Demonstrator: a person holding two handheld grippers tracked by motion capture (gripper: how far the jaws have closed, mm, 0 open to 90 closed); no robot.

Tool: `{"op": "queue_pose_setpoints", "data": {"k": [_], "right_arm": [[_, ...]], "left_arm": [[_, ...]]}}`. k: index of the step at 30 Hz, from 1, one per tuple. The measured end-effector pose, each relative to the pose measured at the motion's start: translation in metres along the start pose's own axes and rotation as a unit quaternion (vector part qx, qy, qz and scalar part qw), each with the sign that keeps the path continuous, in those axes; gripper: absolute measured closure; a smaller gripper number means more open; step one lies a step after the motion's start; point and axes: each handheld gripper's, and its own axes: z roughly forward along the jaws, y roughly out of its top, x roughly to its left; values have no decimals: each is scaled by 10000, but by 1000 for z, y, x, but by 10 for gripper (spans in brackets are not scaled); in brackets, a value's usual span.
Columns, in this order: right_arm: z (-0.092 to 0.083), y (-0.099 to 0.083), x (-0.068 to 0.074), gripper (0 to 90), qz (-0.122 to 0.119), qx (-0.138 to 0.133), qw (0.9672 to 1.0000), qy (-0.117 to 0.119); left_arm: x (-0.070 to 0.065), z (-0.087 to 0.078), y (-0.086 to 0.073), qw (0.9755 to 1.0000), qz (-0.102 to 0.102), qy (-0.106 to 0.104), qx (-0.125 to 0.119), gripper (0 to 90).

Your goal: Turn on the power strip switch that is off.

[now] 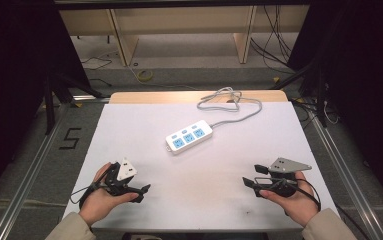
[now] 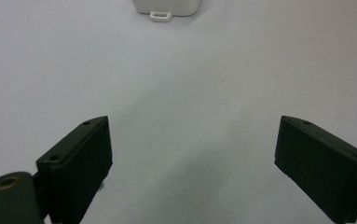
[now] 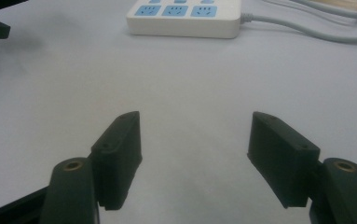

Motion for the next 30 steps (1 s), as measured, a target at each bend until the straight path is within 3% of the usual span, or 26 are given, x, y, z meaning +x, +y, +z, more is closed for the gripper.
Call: {"op": "queue_pose_setpoints", "data": {"k": [6,14,19,21,30], "right_arm": [[-1,2,3,485,-55,20,10000,4],[0,8,5,752,-139,-31,9997,-183],[5,12,5,865,-128,-28,9996,-259],[7,15,6,899,-145,-18,9996,-258],[20,29,7,900,-233,-31,9995,-216]], "left_arm": [[0,1,0,10000,9,-2,12,108],[1,0,0,9999,-114,64,65,142],[2,0,0,9999,-125,96,16,146],[2,0,0,9999,-137,91,17,148],[2,2,1,9997,-209,101,0,152]]}}
